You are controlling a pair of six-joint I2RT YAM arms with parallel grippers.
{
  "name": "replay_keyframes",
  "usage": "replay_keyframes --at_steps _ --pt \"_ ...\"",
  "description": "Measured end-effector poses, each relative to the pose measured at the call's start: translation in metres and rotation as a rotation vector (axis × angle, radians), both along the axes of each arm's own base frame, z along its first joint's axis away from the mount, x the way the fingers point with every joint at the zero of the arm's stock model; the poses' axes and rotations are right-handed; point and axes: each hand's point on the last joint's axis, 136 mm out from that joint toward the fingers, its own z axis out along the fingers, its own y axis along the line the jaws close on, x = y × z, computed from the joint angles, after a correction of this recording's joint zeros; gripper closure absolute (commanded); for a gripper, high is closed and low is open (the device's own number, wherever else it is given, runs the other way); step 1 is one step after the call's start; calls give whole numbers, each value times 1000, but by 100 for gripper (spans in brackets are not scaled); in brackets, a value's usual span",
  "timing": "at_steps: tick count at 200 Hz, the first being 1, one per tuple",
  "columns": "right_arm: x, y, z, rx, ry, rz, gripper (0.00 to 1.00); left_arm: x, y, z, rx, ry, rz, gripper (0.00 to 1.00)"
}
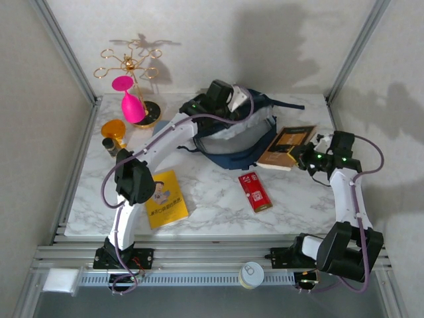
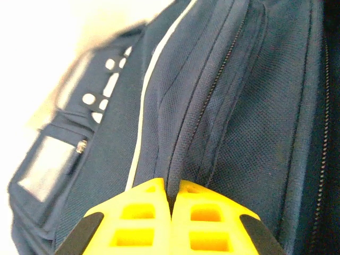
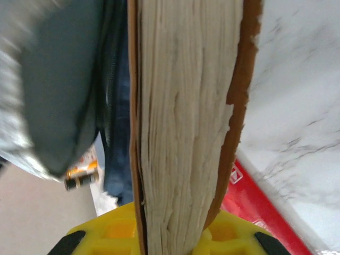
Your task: Pack books, pencil case, and school supplies into a backpack
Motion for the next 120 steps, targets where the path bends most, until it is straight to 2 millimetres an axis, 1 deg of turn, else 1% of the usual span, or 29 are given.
replay_keyframes --at_steps 10,16,36,48,62,89,101,109,117,120 --pt "-2 16 0 14 4 55 100 5 6 14 -10 -30 24 100" --pt "-3 24 -1 22 9 83 100 7 10 19 -14 -39 34 100" --pt "-8 47 -3 43 23 164 100 10 16 24 -13 -51 65 100" --pt "-11 53 0 44 21 192 100 13 19 25 -13 -57 89 100" --pt "-10 51 7 12 13 197 100 14 21 27 -16 -64 115 100" --pt "-6 48 30 -25 -57 205 100 18 26 30 -31 -69 153 100" --pt "-5 56 38 -6 -92 221 100 19 29 32 -43 -66 164 100" --pt "-3 65 41 8 -109 241 100 19 30 34 -53 -63 166 100" --pt "1 77 41 26 -117 274 100 19 31 36 -65 -60 166 100" --pt "3 83 38 33 -111 292 100 19 32 37 -69 -58 164 100"
